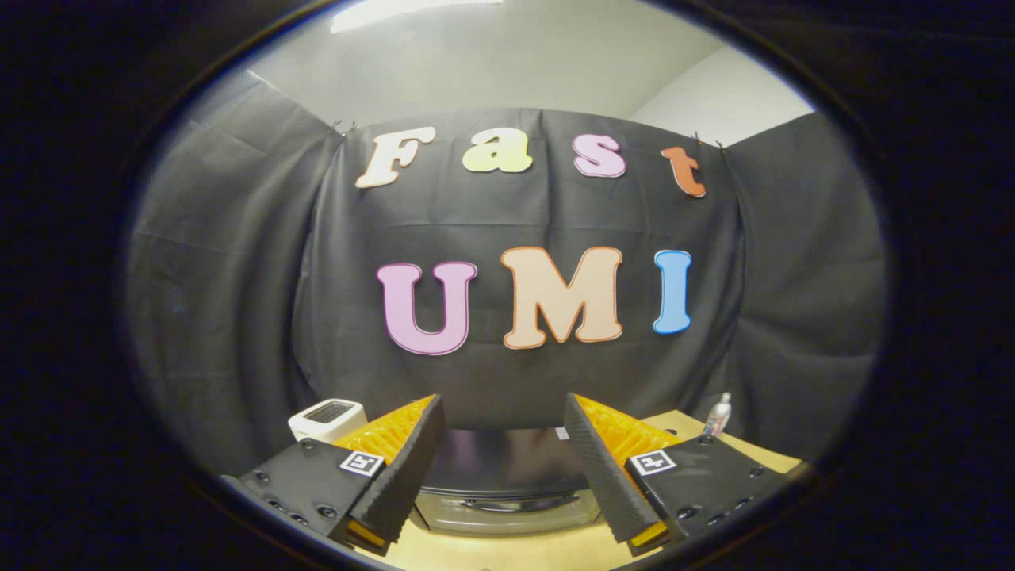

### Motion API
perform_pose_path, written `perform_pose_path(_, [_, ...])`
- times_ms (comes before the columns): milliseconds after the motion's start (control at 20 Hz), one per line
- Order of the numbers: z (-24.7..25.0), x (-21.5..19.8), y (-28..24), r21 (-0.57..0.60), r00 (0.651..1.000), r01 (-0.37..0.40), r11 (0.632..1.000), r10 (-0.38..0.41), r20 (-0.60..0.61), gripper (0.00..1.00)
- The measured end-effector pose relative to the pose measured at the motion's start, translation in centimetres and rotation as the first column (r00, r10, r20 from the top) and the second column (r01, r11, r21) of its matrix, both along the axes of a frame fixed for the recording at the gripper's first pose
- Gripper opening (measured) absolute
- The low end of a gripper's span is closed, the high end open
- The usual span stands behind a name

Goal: Open the toaster oven, put the food inside, and close the toaster oven door.

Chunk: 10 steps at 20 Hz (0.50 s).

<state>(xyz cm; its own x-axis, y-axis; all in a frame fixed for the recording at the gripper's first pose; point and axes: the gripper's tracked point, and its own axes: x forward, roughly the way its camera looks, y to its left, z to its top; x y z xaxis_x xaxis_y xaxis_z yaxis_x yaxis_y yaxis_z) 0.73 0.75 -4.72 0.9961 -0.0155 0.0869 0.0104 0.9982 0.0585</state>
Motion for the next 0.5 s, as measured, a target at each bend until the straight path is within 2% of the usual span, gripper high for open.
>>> perform_pose_path(250, [-4.9, 2.9, 1.4, 0.094, 0.997, -0.066, 0.993, 0.062, 0.048, 0.96])
perform_pose_path(500, [-11.5, 6.2, -0.3, 0.001, 1.000, 0.002, 1.000, -0.002, -0.023, 0.97])
